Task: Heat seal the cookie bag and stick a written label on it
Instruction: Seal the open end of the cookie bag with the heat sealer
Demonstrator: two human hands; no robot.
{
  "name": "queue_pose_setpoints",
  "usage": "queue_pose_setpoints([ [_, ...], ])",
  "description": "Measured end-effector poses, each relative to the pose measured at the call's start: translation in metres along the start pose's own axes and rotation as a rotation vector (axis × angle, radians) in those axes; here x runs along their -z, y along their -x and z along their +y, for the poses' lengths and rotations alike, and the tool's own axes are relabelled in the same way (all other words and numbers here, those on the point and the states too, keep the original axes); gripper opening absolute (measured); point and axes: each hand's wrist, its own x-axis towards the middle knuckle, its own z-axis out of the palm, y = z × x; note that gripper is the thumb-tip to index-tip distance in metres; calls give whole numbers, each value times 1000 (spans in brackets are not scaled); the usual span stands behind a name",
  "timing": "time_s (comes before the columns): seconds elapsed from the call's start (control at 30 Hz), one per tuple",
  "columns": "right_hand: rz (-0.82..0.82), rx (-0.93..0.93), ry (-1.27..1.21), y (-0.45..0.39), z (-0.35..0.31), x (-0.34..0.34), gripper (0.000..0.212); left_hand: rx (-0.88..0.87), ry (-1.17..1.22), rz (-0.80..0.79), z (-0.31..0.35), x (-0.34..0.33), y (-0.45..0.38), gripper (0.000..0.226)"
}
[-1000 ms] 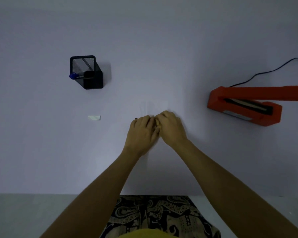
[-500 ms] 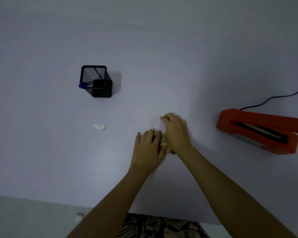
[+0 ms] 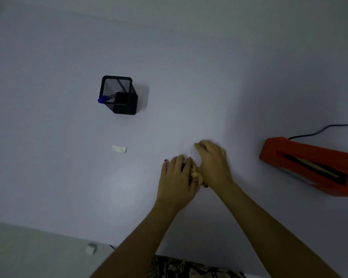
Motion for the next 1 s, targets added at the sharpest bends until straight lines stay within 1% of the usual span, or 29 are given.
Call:
queue_pose_setpoints([
  [0.1,6,-18,-36,-19,-1,8,56,-10,-14,-15,0,1,0,55],
  [0.13,10,-10,-46,-20,-1,9,57,-9,-16,-17,1,1,0,55],
  [0.23,43,62,-23,-1,1,8,35,1,-14,-18,2,1,0,55],
  [0.33,-35,130,-2,24,6,1,28,1,1,-4,2,1,0,55],
  [0.43,-24,146,57,18,10,-2,39,-2,1,-2,1,0,0,55],
  [0.53,-3,99,66,-5,5,5,53,3,1,2,2,0,0,55],
  [0.57,-6,107,57,-9,3,7,53,5,1,5,2,1,1,56],
  [0.6,-1,136,53,-12,2,6,50,5,2,9,2,0,1,55],
  [0.67,1,248,63,-10,6,1,39,10,9,8,3,1,1,55],
  [0.7,-9,297,66,-9,11,-1,39,13,14,3,2,1,1,55],
  [0.77,-28,318,62,-10,21,-2,51,16,18,-6,2,1,1,57],
  [0.83,-34,234,78,-17,28,2,71,14,15,-7,2,1,1,58],
  [0.9,-43,196,110,-24,28,7,84,12,9,-8,1,1,1,59],
  [0.93,-51,226,122,-26,27,8,91,12,7,-8,1,1,2,59],
  [1.0,-115,363,174,-27,24,7,97,12,8,-3,2,2,2,58],
])
